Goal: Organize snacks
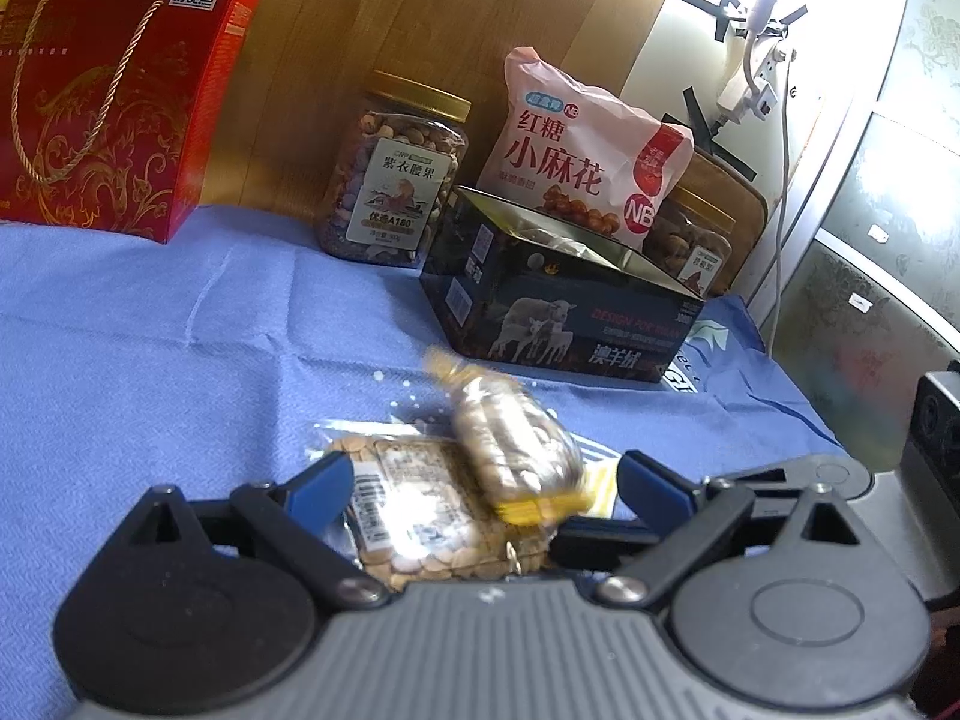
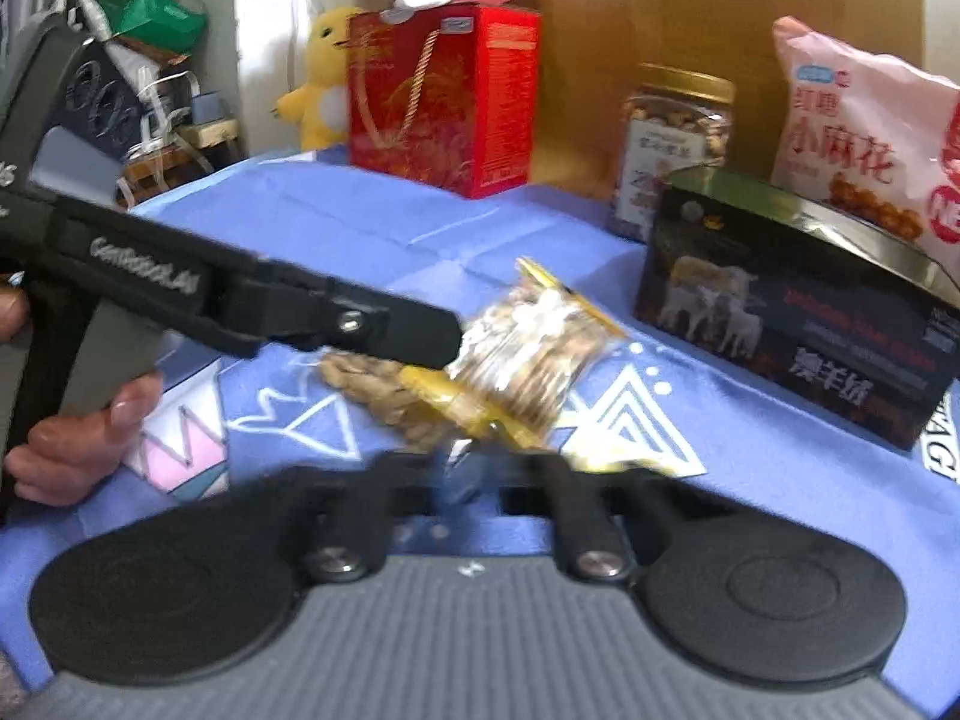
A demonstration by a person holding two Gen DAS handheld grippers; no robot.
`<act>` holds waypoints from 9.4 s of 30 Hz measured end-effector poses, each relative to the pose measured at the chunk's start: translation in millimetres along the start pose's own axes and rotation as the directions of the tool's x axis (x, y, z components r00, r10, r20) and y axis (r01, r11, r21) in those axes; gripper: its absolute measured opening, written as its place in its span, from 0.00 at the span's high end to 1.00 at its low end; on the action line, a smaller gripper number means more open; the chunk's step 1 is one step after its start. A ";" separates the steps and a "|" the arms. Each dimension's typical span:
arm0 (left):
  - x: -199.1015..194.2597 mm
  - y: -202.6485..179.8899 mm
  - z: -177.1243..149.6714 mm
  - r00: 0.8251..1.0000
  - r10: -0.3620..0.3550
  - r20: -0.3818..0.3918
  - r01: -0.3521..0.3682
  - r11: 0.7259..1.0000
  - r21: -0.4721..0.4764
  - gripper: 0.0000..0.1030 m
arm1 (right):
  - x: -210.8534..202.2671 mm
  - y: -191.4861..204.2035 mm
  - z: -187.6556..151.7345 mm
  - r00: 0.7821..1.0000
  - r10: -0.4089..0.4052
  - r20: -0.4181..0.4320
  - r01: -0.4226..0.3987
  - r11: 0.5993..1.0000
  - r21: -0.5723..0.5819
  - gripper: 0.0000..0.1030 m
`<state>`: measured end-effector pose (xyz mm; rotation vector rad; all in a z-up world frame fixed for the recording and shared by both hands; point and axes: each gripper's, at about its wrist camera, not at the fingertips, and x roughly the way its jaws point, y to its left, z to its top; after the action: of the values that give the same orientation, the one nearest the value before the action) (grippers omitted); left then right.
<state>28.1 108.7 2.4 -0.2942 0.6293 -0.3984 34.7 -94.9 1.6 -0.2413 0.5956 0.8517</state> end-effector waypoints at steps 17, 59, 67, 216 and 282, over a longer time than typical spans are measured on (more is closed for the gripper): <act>-10.9 16.7 7.1 0.998 0.022 0.063 -0.016 0.996 -0.084 0.05 | -25.8 -14.7 3.2 0.999 -0.001 0.047 -0.003 0.996 0.094 0.92; -6.7 27.9 8.5 0.989 -0.134 0.066 0.143 0.973 -0.178 0.04 | -38.9 -96.2 -28.5 0.886 0.439 0.150 -0.407 0.580 0.705 0.41; -5.1 28.6 7.5 0.991 -0.125 0.055 0.133 0.976 -0.175 0.04 | -47.9 -116.6 -42.3 0.947 0.284 0.148 -0.288 0.555 0.781 0.38; 49.4 -48.6 -21.1 0.909 -0.376 -0.180 0.358 0.925 -0.122 0.45 | -69.1 -11.5 -58.4 0.999 0.020 0.048 -0.018 0.999 -0.045 0.35; 47.2 -54.0 -21.3 0.906 -0.385 -0.175 0.372 0.923 -0.102 0.35 | -68.2 -12.1 -59.2 0.998 0.018 0.053 -0.016 0.999 -0.047 0.35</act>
<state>35.2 36.9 -17.4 -0.4479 0.7772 -0.7889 -14.2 -171.3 -7.2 -0.2555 0.5294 0.8862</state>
